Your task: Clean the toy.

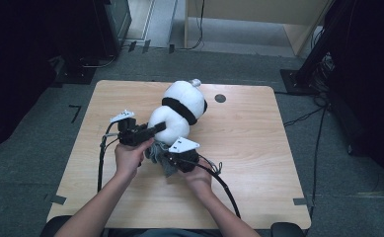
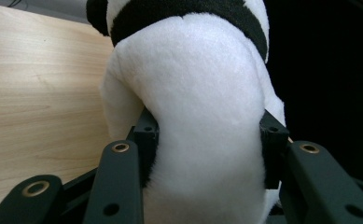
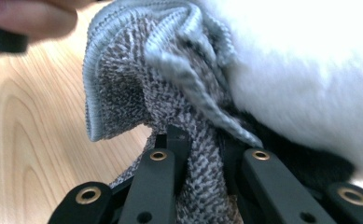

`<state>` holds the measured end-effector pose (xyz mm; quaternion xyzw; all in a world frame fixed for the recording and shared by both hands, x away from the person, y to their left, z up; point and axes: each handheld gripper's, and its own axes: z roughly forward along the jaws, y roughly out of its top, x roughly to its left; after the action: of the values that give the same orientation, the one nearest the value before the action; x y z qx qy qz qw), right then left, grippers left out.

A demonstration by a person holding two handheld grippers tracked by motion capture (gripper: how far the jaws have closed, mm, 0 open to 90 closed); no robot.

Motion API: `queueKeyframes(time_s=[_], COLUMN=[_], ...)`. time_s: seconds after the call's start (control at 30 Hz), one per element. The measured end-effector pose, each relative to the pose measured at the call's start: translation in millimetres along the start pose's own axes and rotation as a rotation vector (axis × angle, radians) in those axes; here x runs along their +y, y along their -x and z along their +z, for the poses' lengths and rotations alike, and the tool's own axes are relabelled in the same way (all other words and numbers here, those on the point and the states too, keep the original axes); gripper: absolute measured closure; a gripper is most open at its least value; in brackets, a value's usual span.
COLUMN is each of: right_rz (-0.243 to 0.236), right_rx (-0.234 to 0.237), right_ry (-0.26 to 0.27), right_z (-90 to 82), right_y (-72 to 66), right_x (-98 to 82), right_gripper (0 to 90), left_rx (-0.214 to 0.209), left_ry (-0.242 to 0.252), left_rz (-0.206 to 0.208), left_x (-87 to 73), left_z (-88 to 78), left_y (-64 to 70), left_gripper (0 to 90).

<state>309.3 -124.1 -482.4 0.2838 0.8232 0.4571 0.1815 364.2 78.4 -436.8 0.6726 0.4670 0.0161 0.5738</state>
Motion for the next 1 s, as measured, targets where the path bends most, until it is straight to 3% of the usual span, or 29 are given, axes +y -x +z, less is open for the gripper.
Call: queueKeyframes(time_s=[0.27,0.4,0.5,0.57,0.67,0.83,1.0], right_rz=[-0.016,0.009,0.042,0.107,0.165,0.217,0.236], right_rx=[-0.040,-0.066,-0.110,-0.134,-0.148,-0.141,-0.166], right_ry=[-0.065,-0.098,-0.105,-0.100,-0.079,-0.084,-0.058], right_z=[-11.3,-19.5,-29.3,-39.5,-49.9,-58.0,-68.2], right_y=[14.9,28.3,43.3,57.1,71.7,85.8,98.1], right_x=[-6.4,-11.5,-20.7,-26.6,-26.9,-26.0,-22.8], right_gripper=[80.6,80.6,80.6,80.6,80.5,80.3,80.2], left_rx=[0.009,0.016,0.028,0.031,0.038,0.059,0.107], left_ry=[0.014,0.025,0.018,0.015,0.011,0.020,0.054], left_rz=[-0.004,-0.009,0.003,0.003,-0.001,-0.023,-0.033], left_x=[3.7,5.6,5.5,5.6,5.1,7.9,15.2], left_z=[-5.0,-9.3,-11.6,-11.5,-10.2,-13.8,-26.5], left_y=[-6.9,-11.4,-13.5,-14.9,-18.4,-30.3,-45.8], left_gripper=[55.8,55.8,55.9,56.0,56.2,56.6,56.6])
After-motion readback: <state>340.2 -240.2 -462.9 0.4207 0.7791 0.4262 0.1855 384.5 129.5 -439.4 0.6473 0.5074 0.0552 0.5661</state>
